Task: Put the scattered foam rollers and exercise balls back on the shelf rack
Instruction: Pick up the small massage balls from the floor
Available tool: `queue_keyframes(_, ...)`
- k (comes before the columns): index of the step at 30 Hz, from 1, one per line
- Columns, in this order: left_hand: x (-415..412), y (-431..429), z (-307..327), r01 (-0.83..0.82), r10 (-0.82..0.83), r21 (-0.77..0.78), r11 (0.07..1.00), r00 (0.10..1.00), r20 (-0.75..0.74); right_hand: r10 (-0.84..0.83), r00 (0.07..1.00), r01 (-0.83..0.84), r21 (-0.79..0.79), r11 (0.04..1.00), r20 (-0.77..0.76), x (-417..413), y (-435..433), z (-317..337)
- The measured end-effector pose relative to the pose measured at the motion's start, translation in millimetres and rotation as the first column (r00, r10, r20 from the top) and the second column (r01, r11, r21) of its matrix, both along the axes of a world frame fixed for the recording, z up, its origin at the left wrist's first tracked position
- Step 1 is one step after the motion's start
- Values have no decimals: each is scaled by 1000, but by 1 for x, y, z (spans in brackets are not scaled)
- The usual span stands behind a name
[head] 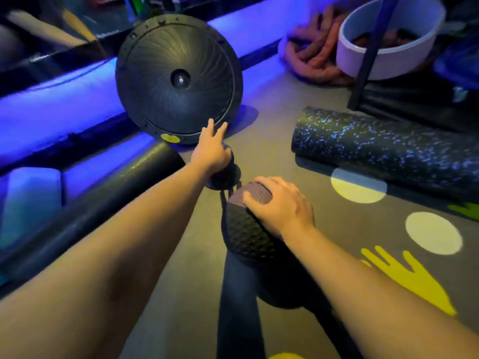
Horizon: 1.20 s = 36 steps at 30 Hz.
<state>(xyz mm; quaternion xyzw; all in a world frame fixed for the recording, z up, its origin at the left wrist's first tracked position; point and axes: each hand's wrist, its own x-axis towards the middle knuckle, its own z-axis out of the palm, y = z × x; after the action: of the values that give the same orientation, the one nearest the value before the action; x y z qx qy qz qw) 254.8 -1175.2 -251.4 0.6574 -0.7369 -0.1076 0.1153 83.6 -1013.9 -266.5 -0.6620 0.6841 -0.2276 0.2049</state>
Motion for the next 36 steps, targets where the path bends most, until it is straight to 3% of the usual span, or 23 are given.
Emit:
queue_keyframes(2, 4, -17, -13, -71, 62, 75, 995, 991, 115, -19, 1000, 20, -51, 999, 22, -1, 9, -2)
queue_keyframes(4, 22, -15, -31, -126, 99, 204, 971, 986, 136, -9, 999, 12, -81, 997, 33, -2, 19, -2)
queue_keyframes(8, 53, 26, -57, 14, -29, 131, 991, 993, 115, -13, 986, 14, -9, 1000, 165, -23, 11, -5)
queue_keyframes(11, 62, 66, -54, 91, -134, 165, 982, 953, 272, -22, 949, 18, 15, 1000, 314, -55, 6, -13)
queue_keyframes(14, 69, 109, -45, 183, -230, 171, 968, 918, 324, -38, 977, 30, 39, 999, 209, -107, 20, -22)
queue_keyframes(16, 73, 138, -46, 196, -214, 91, 976, 939, 268, -108, 993, 113, 117, 987, -46, -144, 37, -25)
queue_keyframes(18, 70, 162, -51, 28, -22, -129, 991, 999, 44, -278, 925, 310, 93, 946, -258, -170, 57, -29)
queue_keyframes(20, 60, 172, -54, -240, 183, -231, 943, 953, -240, -484, 851, 493, -8, 870, -205, -176, 72, -23)
queue_keyframes(22, 54, 171, -53, -402, 307, -254, 879, 888, -344, -631, 775, 628, -85, 774, -20, -166, 75, -14)
queue_keyframes(25, 53, 160, -54, -524, 470, -36, 851, 790, -395, -562, 827, 561, -92, 823, 9, -142, 73, -5)
queue_keyframes(28, 38, 169, -59, -391, 453, 230, 891, 795, -404, -549, 834, 547, -49, 836, -50, -144, 77, -7)
queue_keyframes(31, 14, 193, -66, -267, 287, 110, 957, 924, -252, -483, 847, 459, -153, 875, -224, -160, 90, -3)
queue_keyframes(33, -11, 208, -65, -131, 138, 64, 989, 985, -102, -488, 808, 431, -234, 871, -330, -162, 100, 0)
queue_keyframes(36, -62, 223, -46, 178, -179, 15, 984, 980, 86, -552, 766, 474, -291, 831, -329, -146, 112, -1)
